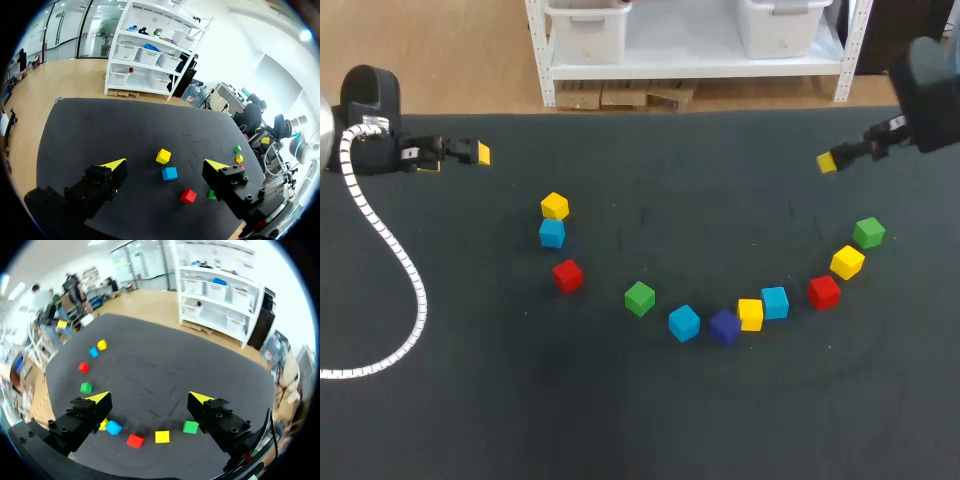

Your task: Place the blue cubes, place green cubes on the blue cubes, place the yellow cubes on the green cubes, then place the red cubes on the yellow cubes, and place purple cube on the red cubes.

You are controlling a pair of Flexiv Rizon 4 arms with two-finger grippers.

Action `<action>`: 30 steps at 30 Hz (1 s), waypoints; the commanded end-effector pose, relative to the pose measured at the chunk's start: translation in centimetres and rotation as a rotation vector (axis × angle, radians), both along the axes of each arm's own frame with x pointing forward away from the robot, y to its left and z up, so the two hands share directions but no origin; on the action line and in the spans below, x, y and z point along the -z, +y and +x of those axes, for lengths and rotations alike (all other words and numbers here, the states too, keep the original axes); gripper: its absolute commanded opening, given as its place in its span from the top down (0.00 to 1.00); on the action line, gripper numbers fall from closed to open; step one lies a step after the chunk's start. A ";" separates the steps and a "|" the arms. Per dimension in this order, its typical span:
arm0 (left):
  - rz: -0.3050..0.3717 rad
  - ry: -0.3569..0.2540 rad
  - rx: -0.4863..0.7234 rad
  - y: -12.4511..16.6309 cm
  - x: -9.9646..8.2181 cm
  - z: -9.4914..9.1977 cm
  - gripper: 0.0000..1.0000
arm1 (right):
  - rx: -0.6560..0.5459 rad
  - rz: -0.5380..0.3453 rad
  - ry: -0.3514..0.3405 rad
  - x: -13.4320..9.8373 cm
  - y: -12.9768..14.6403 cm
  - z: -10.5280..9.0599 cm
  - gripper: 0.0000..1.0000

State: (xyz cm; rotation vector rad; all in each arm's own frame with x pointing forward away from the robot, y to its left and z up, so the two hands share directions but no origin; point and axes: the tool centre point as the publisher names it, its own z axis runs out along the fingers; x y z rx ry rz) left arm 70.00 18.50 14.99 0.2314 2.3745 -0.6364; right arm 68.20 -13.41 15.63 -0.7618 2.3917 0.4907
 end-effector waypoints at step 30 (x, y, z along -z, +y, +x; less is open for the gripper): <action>0.000 0.000 0.000 0.0 0.0 0.0 0.00 | -0.954 -0.663 0.060 5.7 5.9 -8.0 0.00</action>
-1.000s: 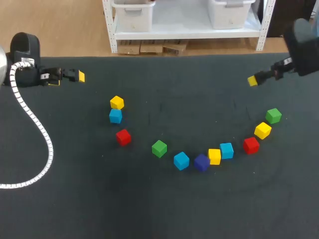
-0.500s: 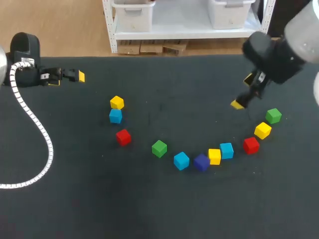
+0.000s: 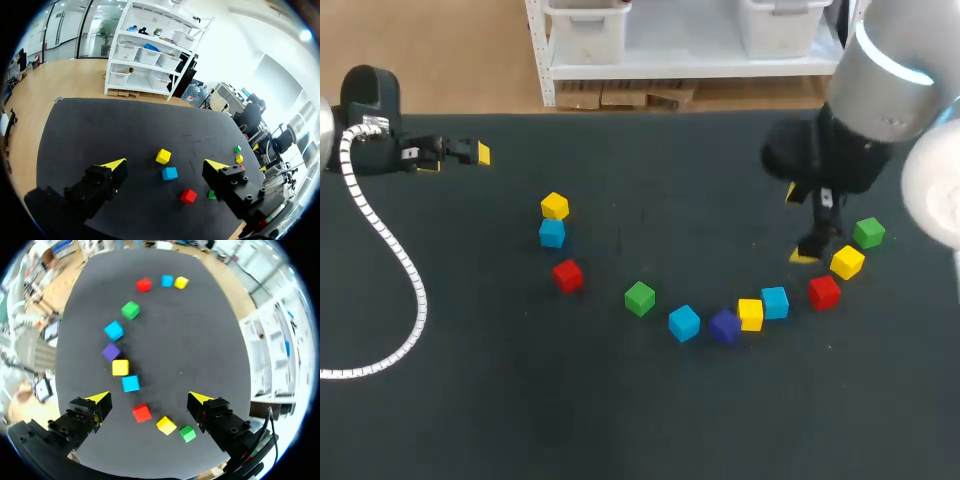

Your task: Place the blue cubes, place green cubes on the blue cubes, place the yellow cubes on the green cubes, then place the red cubes on the yellow cubes, and place purple cube on the red cubes.

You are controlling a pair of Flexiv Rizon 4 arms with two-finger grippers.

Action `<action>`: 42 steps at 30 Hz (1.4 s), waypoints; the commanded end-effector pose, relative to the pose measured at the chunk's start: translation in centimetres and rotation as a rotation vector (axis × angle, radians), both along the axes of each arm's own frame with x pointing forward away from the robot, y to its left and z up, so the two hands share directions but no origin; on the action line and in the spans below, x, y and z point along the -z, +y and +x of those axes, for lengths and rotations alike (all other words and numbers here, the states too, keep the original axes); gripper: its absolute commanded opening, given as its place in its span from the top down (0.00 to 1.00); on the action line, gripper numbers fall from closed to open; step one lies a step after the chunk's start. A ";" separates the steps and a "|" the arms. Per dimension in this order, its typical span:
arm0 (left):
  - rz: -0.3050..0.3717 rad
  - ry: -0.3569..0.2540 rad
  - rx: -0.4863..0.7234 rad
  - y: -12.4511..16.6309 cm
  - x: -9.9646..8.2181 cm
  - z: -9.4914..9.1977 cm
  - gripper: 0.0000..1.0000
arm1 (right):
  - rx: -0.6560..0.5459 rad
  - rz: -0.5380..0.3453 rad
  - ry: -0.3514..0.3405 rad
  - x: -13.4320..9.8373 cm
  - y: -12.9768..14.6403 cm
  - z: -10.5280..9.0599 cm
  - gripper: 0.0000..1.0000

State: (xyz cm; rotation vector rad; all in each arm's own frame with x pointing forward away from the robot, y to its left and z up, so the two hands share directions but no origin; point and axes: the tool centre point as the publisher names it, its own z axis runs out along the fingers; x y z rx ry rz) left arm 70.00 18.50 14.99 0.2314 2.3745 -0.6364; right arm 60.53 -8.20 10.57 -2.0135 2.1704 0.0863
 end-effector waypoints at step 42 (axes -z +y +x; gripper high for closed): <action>0.000 0.000 0.000 0.0 0.0 0.0 0.00 | -0.118 -0.135 0.150 10.9 1.2 -3.0 0.00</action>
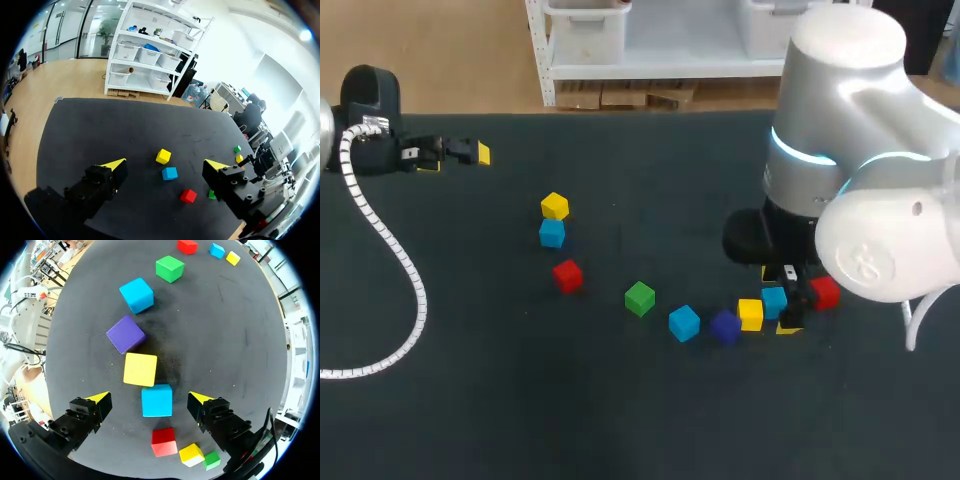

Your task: Place the blue cubes, place green cubes on the blue cubes, place the yellow cubes on the green cubes, then place the red cubes on the yellow cubes, and place purple cube on the red cubes.

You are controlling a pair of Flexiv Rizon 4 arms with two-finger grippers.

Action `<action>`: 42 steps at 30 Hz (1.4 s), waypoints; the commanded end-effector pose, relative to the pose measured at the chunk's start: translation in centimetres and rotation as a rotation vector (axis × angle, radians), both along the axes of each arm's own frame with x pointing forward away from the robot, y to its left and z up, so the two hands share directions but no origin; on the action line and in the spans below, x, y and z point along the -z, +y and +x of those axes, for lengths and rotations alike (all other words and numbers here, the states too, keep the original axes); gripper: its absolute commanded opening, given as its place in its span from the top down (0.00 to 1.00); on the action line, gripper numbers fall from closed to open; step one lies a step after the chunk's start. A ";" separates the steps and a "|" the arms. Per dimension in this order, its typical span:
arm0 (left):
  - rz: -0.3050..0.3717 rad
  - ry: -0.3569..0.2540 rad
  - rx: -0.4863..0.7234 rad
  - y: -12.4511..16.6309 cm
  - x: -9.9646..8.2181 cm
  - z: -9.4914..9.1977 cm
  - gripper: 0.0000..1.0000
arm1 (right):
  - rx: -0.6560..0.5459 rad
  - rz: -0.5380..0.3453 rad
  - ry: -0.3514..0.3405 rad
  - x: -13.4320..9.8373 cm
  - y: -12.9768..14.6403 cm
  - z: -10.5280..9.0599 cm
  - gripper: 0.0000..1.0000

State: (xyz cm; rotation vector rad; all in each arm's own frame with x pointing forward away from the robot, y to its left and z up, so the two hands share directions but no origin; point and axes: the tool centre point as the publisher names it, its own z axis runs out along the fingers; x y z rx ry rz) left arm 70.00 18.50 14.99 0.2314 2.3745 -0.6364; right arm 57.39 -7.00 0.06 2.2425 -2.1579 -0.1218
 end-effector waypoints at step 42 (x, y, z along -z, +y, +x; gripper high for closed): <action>0.000 0.000 0.000 0.0 0.0 0.0 0.00 | 0.009 0.040 -0.041 -4.0 4.9 11.2 1.00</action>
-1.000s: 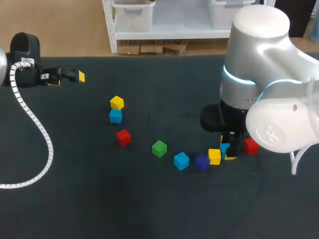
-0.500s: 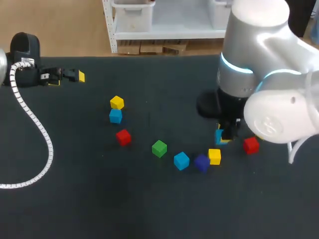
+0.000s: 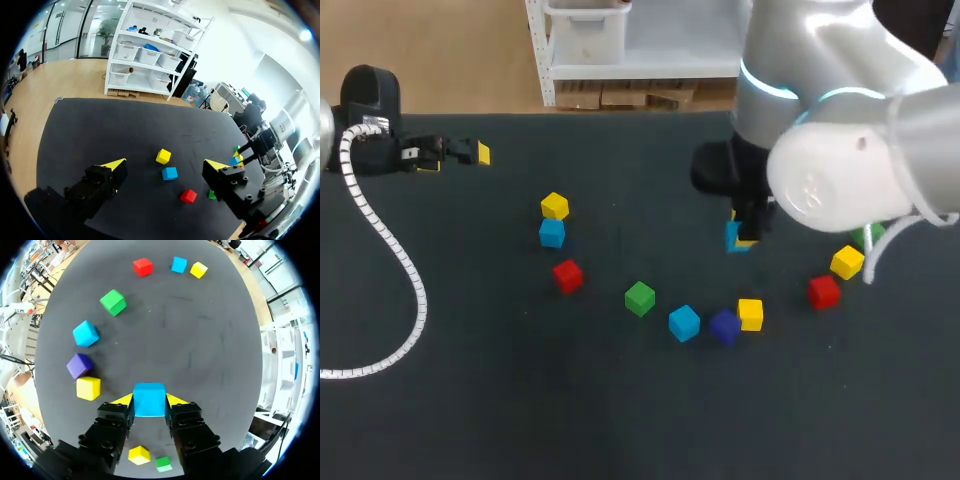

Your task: Place the blue cubes, place green cubes on the blue cubes, place the yellow cubes on the green cubes, then place the red cubes on the yellow cubes, and place purple cube on the red cubes.

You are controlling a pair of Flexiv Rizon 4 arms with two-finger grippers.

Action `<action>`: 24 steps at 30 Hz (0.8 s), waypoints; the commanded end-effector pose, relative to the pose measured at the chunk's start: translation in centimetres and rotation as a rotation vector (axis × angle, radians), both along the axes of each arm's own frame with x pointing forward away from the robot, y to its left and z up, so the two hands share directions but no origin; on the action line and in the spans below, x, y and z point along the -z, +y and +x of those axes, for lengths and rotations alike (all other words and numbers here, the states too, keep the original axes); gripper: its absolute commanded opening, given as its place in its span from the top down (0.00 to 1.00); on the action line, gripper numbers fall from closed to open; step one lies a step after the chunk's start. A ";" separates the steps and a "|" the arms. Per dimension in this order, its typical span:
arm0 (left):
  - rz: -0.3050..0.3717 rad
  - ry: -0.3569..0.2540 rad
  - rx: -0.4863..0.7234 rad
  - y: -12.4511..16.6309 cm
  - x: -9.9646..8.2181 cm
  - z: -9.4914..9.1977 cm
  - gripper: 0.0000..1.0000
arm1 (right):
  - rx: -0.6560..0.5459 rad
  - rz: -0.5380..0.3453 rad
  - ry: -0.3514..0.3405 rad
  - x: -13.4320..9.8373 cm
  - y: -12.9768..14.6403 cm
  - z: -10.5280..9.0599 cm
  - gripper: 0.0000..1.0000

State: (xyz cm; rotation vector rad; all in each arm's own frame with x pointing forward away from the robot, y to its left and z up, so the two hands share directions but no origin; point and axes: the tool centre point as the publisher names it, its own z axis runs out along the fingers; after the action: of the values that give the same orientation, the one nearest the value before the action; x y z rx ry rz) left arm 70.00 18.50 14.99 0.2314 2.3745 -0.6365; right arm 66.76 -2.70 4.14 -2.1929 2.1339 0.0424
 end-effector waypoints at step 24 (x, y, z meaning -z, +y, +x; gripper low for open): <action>0.000 0.000 0.000 0.0 0.0 0.0 0.00 | 0.033 -0.056 0.105 3.6 4.7 5.1 1.00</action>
State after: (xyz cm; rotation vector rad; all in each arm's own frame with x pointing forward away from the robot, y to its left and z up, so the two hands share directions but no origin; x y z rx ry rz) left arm 70.00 18.50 14.99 0.2314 2.3745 -0.6364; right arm 71.26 1.57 0.86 -2.2200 2.2386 0.0838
